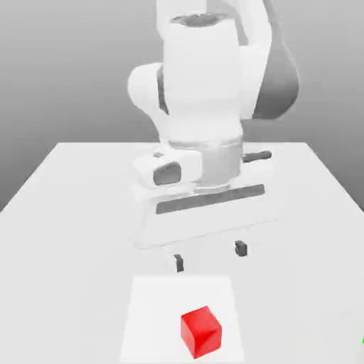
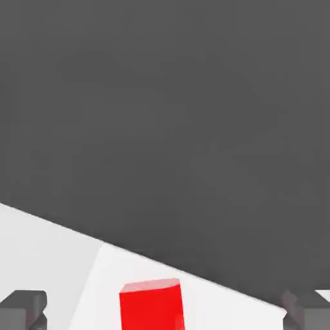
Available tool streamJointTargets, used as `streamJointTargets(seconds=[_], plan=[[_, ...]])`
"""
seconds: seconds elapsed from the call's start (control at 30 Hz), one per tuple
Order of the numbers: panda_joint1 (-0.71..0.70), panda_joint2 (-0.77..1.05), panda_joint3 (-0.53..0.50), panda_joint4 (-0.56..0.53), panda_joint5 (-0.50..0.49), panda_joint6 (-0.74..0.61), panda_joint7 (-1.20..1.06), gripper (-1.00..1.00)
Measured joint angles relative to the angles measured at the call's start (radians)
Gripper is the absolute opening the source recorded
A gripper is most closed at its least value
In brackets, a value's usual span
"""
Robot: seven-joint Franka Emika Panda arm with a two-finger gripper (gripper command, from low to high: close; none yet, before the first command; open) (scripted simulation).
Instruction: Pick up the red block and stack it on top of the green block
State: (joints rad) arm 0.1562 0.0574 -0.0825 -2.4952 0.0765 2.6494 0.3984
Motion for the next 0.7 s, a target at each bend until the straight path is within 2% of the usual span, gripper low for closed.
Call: streamJointTargets(seconds=[0.1, 0.27, 0.3, 0.53, 0.7], plan=[[0.003, 0.105, -0.003, -0.021, -0.029, 0.05, -0.019, 0.0], [-0.014, 0.286, 0.02, -0.003, -0.006, 0.192, -0.047, 0.0], [-0.017, 0.305, 0.024, 0.0, -0.004, 0.208, -0.049, -1.0], [-0.018, 0.302, 0.024, -0.001, -0.006, 0.204, -0.047, -1.0], [-0.003, 0.146, 0.006, -0.023, -0.039, 0.071, -0.02, -1.0]])
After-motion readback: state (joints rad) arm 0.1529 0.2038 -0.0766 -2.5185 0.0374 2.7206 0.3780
